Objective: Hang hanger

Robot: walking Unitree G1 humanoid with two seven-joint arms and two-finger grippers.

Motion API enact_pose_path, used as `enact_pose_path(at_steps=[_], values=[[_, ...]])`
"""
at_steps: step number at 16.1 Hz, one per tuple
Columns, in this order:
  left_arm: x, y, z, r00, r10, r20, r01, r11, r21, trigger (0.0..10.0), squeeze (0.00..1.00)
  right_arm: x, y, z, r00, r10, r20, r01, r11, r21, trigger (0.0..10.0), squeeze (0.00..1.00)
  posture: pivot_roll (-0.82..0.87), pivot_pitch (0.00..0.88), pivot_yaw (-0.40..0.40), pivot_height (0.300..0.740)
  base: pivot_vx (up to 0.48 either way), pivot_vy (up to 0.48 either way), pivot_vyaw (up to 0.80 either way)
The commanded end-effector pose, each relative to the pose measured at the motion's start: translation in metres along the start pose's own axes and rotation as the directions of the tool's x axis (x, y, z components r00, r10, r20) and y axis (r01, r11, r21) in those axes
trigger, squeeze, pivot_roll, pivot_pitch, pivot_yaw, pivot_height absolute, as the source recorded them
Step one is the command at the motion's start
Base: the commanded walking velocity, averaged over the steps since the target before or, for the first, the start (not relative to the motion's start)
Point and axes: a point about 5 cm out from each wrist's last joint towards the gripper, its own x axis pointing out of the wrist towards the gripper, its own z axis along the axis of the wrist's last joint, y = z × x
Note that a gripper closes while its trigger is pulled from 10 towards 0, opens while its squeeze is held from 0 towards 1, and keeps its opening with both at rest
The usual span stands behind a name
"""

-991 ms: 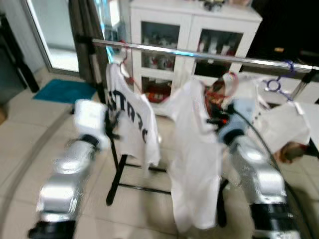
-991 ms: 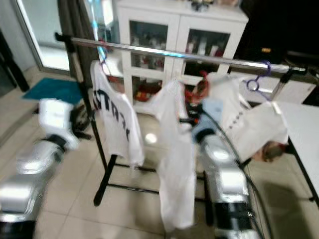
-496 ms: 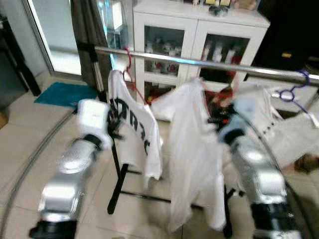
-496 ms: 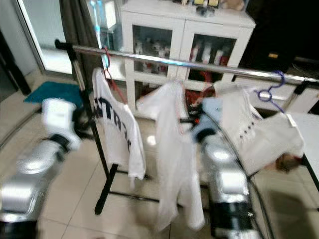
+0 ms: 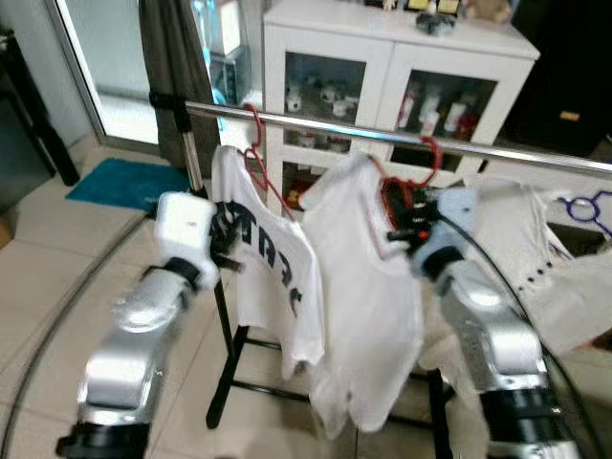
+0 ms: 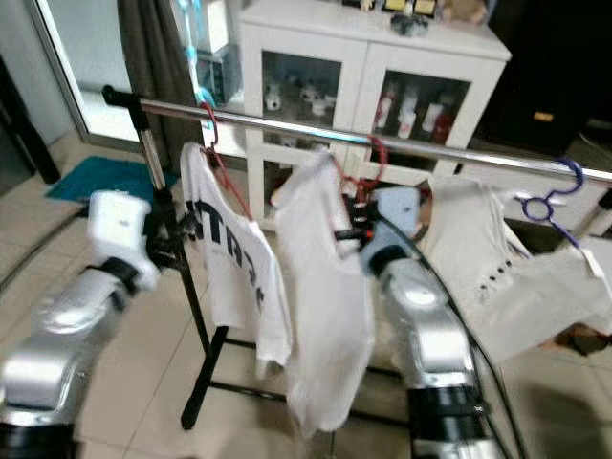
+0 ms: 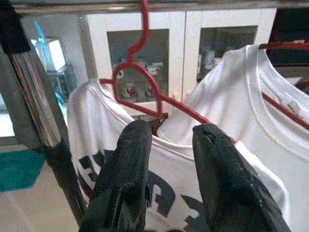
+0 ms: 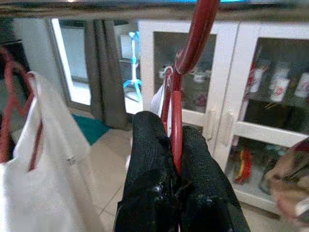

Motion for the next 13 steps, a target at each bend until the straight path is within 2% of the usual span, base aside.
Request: enact_pose_path(at_steps=[1,4,9,10,13], values=[[-0.001,0.006,0.003,1.0,0.016,0.005,-0.016,1.0,0.015,10.0,0.0,0.002,0.01,0.004,0.999,0.047,0.011,-0.047,0.998,-0.031,10.0,0.0,0.02,0.0,-0.061,0.71,0.3,0.0,0.0],[-0.001,0.007,0.002,1.0,0.017,-0.015,-0.017,1.0,-0.001,10.0,0.0,0.0,0.013,0.007,0.996,0.064,0.062,-0.062,0.997,-0.035,10.0,0.0,0.02,0.0,-0.056,0.71,0.0,0.0,0.0],[-0.002,0.003,0.001,0.999,-0.026,-0.024,0.027,0.999,0.028,10.0,0.0,0.003,0.007,0.012,0.996,0.02,0.082,-0.016,0.999,-0.046,10.0,0.0,0.02,0.0,-0.054,0.71,0.0,0.0,0.0],[-0.003,0.002,0.0,0.999,-0.035,-0.03,0.036,0.999,0.035,10.0,0.0,0.004,0.006,0.014,0.996,0.024,0.088,-0.018,0.997,-0.07,10.0,0.0,0.02,0.0,-0.056,0.71,0.0,0.0,0.0],[-0.006,0.004,-0.001,0.997,-0.065,-0.041,0.067,0.995,0.073,10.0,0.0,0.011,0.006,0.02,0.995,0.035,0.095,-0.029,0.997,-0.066,10.0,0.0,0.02,0.0,-0.057,0.71,0.0,0.0,0.0]])
